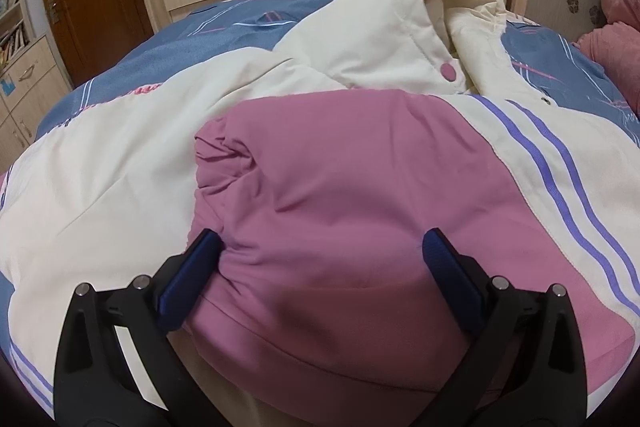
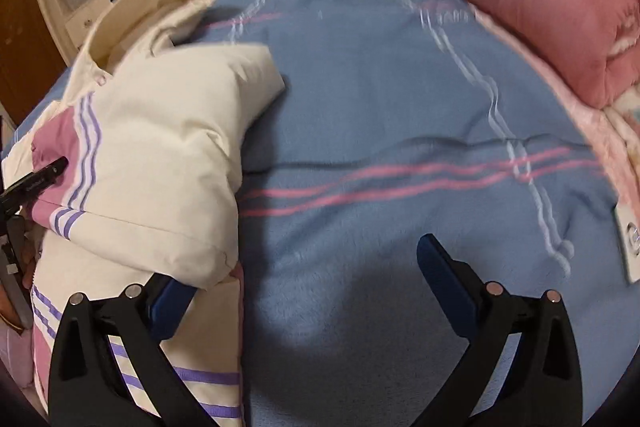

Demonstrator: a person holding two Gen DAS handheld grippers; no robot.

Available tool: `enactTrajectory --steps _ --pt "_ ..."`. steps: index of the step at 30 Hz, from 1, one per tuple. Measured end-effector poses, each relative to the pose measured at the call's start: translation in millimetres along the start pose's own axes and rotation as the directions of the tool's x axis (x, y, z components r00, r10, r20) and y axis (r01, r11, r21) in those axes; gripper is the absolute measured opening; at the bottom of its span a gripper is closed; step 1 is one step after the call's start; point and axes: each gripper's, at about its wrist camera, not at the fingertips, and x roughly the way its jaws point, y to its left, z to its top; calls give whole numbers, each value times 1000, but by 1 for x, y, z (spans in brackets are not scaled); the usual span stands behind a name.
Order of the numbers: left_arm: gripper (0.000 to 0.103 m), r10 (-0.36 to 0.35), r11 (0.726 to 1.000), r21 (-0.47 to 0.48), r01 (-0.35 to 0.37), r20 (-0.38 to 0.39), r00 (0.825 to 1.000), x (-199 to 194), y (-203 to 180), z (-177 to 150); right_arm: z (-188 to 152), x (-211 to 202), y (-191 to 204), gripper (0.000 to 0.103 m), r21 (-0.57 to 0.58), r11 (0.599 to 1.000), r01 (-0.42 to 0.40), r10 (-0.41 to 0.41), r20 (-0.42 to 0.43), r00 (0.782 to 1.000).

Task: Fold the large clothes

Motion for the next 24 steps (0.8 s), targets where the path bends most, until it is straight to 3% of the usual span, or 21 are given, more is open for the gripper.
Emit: enactTrajectory --steps 2,4,6,7,9,11,14,15,16,18,19,21,23,24 --pt "101 -6 1000 -4 6 -2 1000 0 1 0 -1 0 3 102 -18 1000 -1 1 -7 1000" --pt "101 -9 1000 -8 9 -3 1000 1 3 1 -2 -6 -2 102 -23 997 -72 72 -11 997" --pt "101 -5 1000 -8 5 -5 1000 1 3 1 -6 -26 -6 102 -77 978 -193 197 40 980" --pt "101 -3 1000 -7 3 -4 1000 1 2 1 -7 -39 -7 102 -101 963 -251 260 85 962" --pt "101 3 1000 -3 -3 -4 1000 1 1 1 -5 -69 -12 102 -95 894 -438 448 215 868" --pt "101 5 1000 -1 -5 -3 1000 1 1 1 2 -74 -6 102 -63 857 -512 507 278 816" --pt "101 6 1000 -1 -6 -4 1000 1 1 1 11 -61 27 101 -69 916 -395 397 292 870" --pt "101 7 1000 0 -7 -4 1000 1 1 1 12 -56 37 99 -74 918 -389 394 288 873" --pt "101 8 1000 0 -8 -4 1000 1 0 1 14 -51 49 93 -73 906 -416 420 276 865" --pt "101 9 1000 0 -9 -4 1000 1 0 1 18 -38 76 91 -88 870 -485 492 236 838" --pt "101 9 1000 0 -9 -4 1000 1 0 1 18 -31 91 91 -110 877 -469 481 201 853" --pt "101 10 1000 1 -10 -5 1000 1 0 2 10 -19 108 91 -131 917 -376 391 123 912" --pt "101 12 1000 0 -12 -4 1000 1 -1 1 12 11 109 78 -117 960 -256 261 32 965" --pt "101 13 1000 1 -13 -4 1000 1 -1 1 13 17 105 76 -106 969 -224 227 17 974"
